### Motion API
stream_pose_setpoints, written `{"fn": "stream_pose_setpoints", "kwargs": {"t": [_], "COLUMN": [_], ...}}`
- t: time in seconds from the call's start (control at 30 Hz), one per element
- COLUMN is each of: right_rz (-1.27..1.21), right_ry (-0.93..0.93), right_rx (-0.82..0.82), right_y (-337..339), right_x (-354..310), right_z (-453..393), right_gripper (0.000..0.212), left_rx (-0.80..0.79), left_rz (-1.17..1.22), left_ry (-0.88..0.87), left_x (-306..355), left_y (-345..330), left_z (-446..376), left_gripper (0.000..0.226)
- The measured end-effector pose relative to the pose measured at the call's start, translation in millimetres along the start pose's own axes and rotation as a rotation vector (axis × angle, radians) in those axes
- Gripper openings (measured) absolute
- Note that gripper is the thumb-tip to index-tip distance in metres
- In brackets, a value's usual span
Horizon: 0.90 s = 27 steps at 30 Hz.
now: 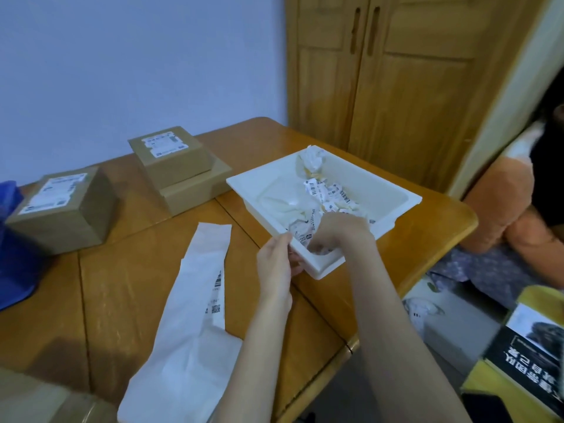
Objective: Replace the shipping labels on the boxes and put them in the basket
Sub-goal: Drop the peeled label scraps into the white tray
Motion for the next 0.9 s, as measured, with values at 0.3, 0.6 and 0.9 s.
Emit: {"fn": "stream_pose_setpoints", "kwargs": {"t": [0.3,0.6,0.9], "right_rz": [-0.208,-0.706,0.118], "right_ry": [0.001,0.806,0.570], "right_rx": [0.189,0.279,-0.514], "right_y": [4.7,-10.2,-109.6], "right_x": [-4.9,-86.2,-139.9], "right_z": [15.3,113.3,116.4], "right_gripper": [0.027,0.008,0.052], "left_rx": [-0.076,0.233,0.331], "left_rz": [-0.122,-0.372,-0.146], "left_ry": [0.072,-0.114,-0.146], "left_x": [5.5,26.1,42.2], "left_y": [8.5,90.8,159.8], "left_z": [7.6,41.5,80.8], "left_gripper": [0.033,0.006,0.014]}}
Point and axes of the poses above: each hand's wrist, its own z-axis away from the middle knuckle, its own y-axis out of the back of the hand, x = y × z, the point moved 4 cm from there along -z, towards the middle knuckle, and after that the axes turned 15 degrees about -x, right-handed, at the moved point
